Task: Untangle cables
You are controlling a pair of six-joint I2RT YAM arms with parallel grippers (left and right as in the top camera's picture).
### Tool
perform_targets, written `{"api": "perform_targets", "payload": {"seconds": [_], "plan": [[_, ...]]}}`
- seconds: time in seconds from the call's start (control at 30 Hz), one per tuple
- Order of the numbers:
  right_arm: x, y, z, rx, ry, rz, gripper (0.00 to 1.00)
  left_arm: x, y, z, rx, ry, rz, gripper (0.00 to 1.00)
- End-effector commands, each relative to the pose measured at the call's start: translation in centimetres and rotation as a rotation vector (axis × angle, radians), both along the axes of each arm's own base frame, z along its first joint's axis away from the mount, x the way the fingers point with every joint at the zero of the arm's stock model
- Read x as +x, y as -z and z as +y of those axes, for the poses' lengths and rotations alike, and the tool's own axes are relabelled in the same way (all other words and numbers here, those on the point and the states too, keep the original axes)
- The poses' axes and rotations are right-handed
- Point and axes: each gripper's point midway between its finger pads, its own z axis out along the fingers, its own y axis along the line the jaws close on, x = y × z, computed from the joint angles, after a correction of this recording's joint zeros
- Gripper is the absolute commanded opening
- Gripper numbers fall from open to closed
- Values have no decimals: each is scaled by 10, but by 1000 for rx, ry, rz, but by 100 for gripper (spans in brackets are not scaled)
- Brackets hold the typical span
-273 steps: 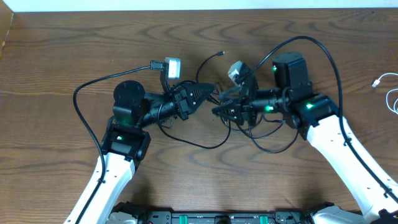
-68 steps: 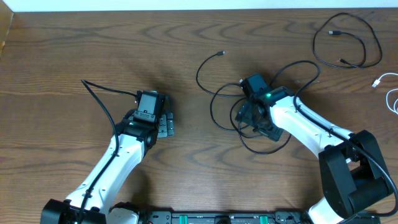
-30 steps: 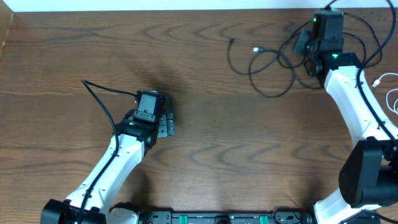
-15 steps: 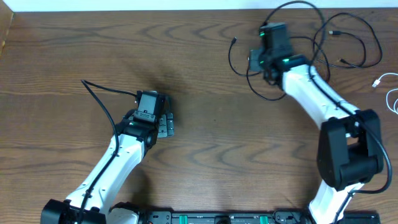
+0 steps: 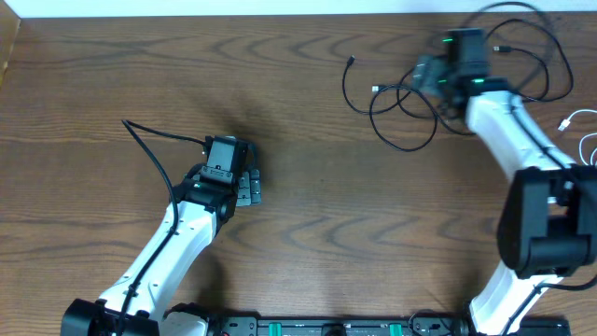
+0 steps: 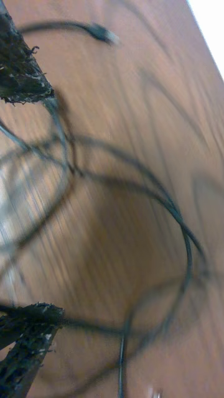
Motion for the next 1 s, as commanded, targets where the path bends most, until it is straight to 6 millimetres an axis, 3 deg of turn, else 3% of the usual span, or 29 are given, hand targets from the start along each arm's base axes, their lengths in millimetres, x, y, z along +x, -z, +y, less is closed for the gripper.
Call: {"api": "perform_targets", "payload": {"seconds": [0.0, 0.07, 0.13, 0.33, 0.43, 0.47, 0.5, 0.53, 0.6, 0.63, 0.73, 0.9, 0.97], "plan": [[-7, 5, -54, 85, 142, 20, 95, 1, -1, 3, 16, -1, -1, 97], [-18, 16, -71, 86, 179, 72, 91, 1, -1, 3, 16, -1, -1, 97], [-28, 32, -81, 91, 207, 133, 94, 1, -1, 3, 16, -1, -1, 97], [-42, 91, -98, 105, 256, 262, 94, 1, -1, 3, 16, -1, -1, 97], [-43, 110, -101, 106, 264, 288, 92, 1, -1, 3, 16, -1, -1, 97], [-43, 114, -100, 109, 263, 290, 90, 1, -1, 3, 16, -1, -1, 97], [-41, 116, -96, 127, 249, 291, 82, 1, -1, 3, 16, -1, -1, 97], [-41, 116, -93, 137, 237, 292, 66, 1, -1, 3, 16, -1, -1, 97], [-39, 114, -80, 174, 177, 290, 24, 1, -1, 3, 16, -1, -1, 97], [-38, 112, -72, 197, 152, 289, 12, 1, -1, 3, 16, -1, -1, 97], [-35, 100, -53, 236, 104, 274, 1, 1, -1, 3, 16, -1, -1, 97], [-21, 54, -11, 243, -6, 176, 1, 1, -1, 3, 16, -1, -1, 97], [-15, 46, 0, 210, -45, 142, 1, 1, -1, 3, 16, -1, -1, 97]]}}
